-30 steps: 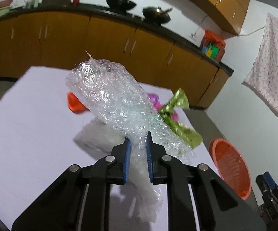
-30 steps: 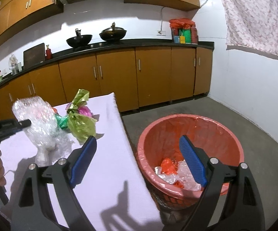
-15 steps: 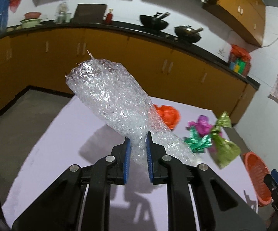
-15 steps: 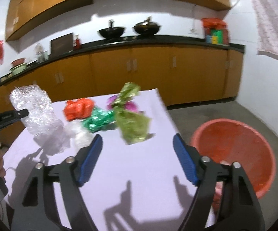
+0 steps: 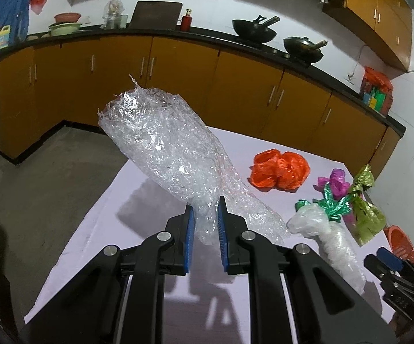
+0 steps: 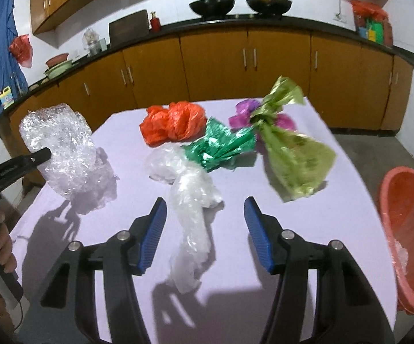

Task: Collect trash
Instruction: 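Hold the bubble wrap in the left tool while the right tool grasps a clear bag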

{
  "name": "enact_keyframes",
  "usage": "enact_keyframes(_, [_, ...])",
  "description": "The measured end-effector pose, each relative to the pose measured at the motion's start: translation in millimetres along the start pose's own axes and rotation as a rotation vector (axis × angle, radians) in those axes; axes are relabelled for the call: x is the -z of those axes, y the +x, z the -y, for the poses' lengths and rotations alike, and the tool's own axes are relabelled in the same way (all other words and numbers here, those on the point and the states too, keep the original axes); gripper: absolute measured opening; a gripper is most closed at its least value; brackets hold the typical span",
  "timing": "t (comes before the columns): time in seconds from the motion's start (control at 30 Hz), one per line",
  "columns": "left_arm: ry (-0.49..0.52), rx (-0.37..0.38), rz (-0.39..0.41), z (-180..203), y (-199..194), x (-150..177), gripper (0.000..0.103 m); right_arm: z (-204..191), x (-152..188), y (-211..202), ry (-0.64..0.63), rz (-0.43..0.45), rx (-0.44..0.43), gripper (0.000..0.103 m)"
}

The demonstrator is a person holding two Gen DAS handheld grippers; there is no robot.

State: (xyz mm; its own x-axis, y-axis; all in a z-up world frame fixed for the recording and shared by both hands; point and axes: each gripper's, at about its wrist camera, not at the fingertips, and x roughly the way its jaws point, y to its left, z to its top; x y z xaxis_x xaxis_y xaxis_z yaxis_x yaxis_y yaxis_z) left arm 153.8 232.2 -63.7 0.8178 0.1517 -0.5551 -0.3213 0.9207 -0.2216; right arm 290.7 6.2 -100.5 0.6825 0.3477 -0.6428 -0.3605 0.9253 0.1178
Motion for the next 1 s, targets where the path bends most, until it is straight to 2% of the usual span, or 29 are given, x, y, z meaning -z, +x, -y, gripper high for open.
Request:
enact_keyframes(0.1, [-0.004,-0.003,-0.004,-5.8,2.1,0.4,0.015,-1.4,0.4,12.0,-0.003,-0.030,0.000,0.055])
enact_keyframes(0.27, [-0.007,-0.003,-0.011,-6.2,3.5,2.2,0.015,1.3,4.5,26.1,0.003,-0.081,-0.005,0.045])
enact_keyframes(0.33, [-0.007,0.000,-0.014,-5.7,4.3,2.5,0.015,2.0,6.9,29.2,0.000,-0.101,-0.012,0.030])
enact_keyframes(0.43, [-0.006,0.009,-0.022,-4.5,5.8,3.4,0.016,1.9,9.4,28.6,-0.010,-0.106,-0.014,0.016])
enact_keyframes(0.63, [0.010,0.030,-0.026,5.9,4.4,5.1,0.016,2.4,8.9,10.7,-0.017,-0.063,-0.028,0.010])
enact_keyframes(1.0, [0.052,0.098,-0.019,37.0,-4.6,5.5,0.015,23.2,3.6,-43.0,0.044,0.054,-0.028,0.009])
